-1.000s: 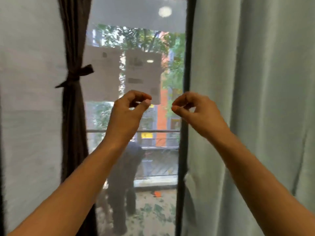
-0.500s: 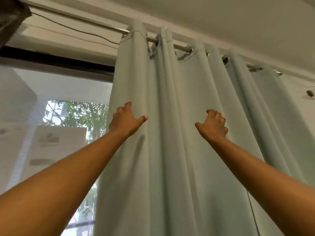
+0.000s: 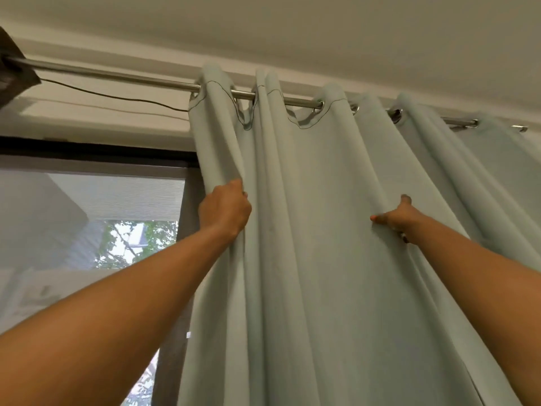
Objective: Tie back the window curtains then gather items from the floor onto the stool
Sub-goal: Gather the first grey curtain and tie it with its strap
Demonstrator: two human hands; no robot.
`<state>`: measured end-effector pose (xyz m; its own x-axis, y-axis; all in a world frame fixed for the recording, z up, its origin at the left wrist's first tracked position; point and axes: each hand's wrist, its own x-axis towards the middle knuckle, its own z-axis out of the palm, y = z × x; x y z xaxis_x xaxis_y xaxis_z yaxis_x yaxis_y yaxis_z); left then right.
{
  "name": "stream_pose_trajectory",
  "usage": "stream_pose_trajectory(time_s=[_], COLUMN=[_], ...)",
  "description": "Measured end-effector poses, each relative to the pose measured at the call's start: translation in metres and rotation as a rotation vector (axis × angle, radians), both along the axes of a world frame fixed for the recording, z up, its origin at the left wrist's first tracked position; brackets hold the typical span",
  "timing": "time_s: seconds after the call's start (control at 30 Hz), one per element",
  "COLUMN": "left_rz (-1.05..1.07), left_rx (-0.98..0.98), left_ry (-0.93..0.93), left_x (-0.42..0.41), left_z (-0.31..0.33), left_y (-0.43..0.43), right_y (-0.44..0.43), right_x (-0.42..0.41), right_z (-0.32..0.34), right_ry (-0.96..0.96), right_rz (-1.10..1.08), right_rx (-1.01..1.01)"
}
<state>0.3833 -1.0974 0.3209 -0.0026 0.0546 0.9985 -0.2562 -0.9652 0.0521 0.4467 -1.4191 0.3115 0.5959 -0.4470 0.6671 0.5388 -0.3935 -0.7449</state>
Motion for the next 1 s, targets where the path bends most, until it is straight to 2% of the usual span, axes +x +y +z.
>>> stream_pose_trajectory(time_s=[0.13, 0.27, 0.37, 0.67, 0.8, 0.9, 1.0], left_rz=[0.013, 0.046, 0.083, 0.186, 0.199, 0.069, -0.087], left_rx=[-0.006, -0.025, -0.052, -0.143, -0.206, -0.138, -0.055], left_ry=[-0.062, -0.074, -0.078, -0.128, -0.139, -0.2, -0.207], left_x=[-0.007, -0.026, -0.044, -0.099, -0.107, -0.113, -0.116], left_z=[0.006, 0.008, 0.018, 0.052, 0.031, 0.005, 0.001], left_y=[0.027, 0.071, 0.113, 0.288, 0.381, 0.408, 0.388], right_y=[0.048, 0.142, 0.211, 0.436, 0.507, 0.523, 0.515], right_x=[-0.001, -0.023, -0.053, -0.118, -0.132, -0.135, -0.127], right_z=[0.011, 0.03, 0.052, 0.085, 0.072, 0.06, 0.057], right_ry=[-0.157, -0.357, -0.393, -0.52, -0.526, -0.5, -0.517], right_rz=[-0.207, -0.188, -0.18, 0.196, 0.35, 0.451, 0.391], right_rx=[-0.243, -0.38, -0.396, -0.649, -0.81, -0.864, -0.79])
